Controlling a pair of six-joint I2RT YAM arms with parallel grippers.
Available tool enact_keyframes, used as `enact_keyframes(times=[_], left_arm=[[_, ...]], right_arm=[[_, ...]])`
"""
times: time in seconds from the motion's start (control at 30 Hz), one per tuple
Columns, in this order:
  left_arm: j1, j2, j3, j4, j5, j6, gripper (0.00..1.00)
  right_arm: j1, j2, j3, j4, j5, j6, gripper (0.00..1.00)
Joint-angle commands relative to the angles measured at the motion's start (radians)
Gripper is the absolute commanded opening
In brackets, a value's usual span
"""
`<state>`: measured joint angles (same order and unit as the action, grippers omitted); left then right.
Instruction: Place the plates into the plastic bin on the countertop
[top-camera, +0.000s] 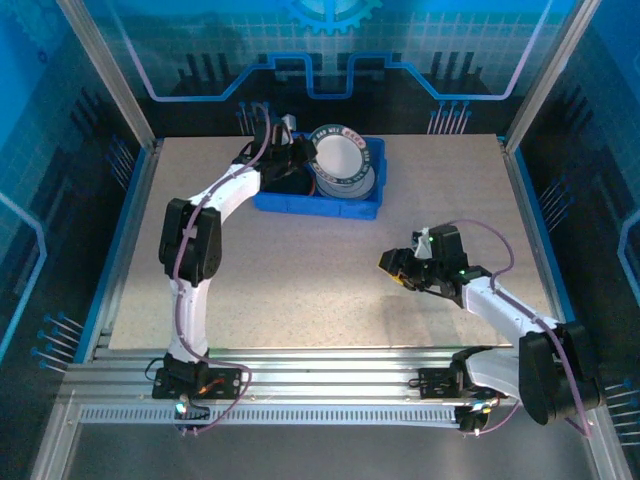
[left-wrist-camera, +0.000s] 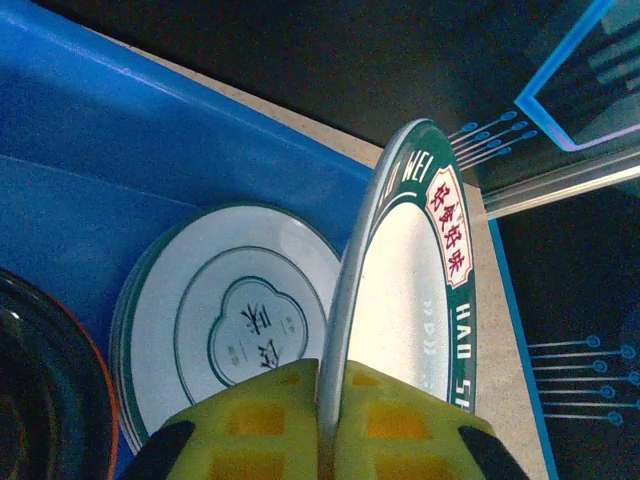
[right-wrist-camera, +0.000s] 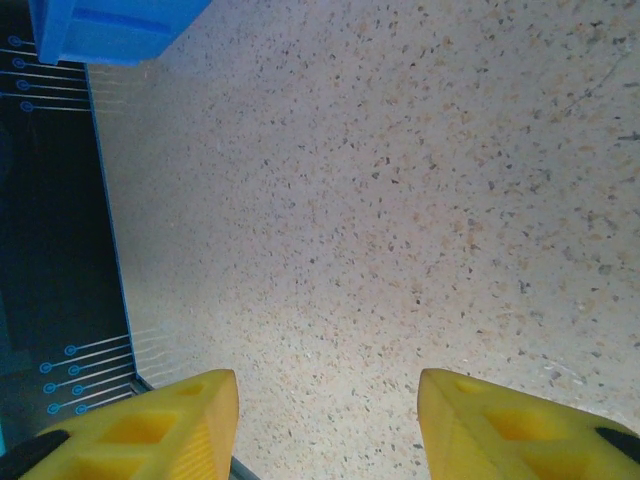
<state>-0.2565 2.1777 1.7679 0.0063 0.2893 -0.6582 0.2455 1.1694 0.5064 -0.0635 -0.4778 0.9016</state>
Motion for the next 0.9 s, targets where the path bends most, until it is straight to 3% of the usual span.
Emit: enact_keyframes(times=[0.0, 0.3, 0.8, 0.87], left_arm=[[0.004, 0.045, 0.076, 0.092, 0.065, -0.052, 0.00], [-0.001, 0.130, 0.099, 0.106, 0.063, -0.107, 0.00], [-0.048, 0.207, 0.133, 0.054, 0.034, -0.091, 0.00], [-0.053, 0.209, 0.136, 0.029, 0.019, -0.089, 0.16]], right_arm=[[-0.016, 0.017, 0.029, 0.043, -0.020, 0.014, 0.51], [-0.017, 0.034, 0.018, 0.068, -0.018, 0.030, 0.51], [-0.015, 0.065, -0.012, 0.125, -0.030, 0.046, 0.51], [-0.015, 0.064, -0.014, 0.127, -0.029, 0.047, 0.51]])
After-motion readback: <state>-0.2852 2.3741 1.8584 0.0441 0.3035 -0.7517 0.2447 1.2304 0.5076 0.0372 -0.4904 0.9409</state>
